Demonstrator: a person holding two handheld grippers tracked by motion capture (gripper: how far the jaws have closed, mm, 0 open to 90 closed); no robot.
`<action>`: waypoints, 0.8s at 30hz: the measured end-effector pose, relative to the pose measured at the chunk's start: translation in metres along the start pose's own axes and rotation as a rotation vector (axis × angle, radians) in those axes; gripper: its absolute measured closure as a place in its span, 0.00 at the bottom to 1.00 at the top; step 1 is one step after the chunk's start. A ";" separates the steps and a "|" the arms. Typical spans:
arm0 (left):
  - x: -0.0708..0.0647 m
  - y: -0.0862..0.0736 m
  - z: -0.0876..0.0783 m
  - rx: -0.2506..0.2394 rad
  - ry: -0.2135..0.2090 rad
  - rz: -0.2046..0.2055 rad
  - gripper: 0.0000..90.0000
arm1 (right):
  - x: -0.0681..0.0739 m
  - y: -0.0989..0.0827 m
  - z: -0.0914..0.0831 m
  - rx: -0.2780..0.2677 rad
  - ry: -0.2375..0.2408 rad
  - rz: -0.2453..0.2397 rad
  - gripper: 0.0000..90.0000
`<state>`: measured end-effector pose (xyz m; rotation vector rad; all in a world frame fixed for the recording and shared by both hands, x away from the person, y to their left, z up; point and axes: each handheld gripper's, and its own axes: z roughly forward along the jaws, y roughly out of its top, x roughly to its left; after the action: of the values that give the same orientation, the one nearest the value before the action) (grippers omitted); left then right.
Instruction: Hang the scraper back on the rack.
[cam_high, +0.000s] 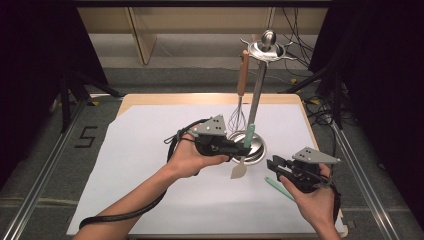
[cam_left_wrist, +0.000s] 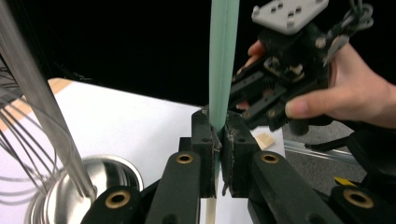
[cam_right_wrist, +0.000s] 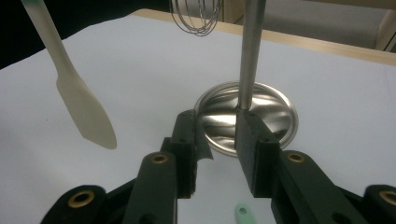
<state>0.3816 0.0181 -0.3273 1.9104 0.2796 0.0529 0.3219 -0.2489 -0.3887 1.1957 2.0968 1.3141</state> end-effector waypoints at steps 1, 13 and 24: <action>0.000 0.002 0.000 0.004 0.002 0.005 0.93 | 0.001 0.000 -0.001 0.015 -0.005 0.014 0.77; 0.008 0.027 -0.002 0.002 0.023 0.010 0.93 | 0.004 -0.001 0.004 0.024 -0.003 -0.002 0.77; 0.013 0.044 -0.002 0.004 0.041 0.012 0.93 | 0.007 0.000 0.005 0.038 0.002 0.008 0.77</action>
<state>0.4010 0.0085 -0.2874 1.9170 0.2957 0.0994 0.3213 -0.2409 -0.3905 1.2201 2.1295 1.2857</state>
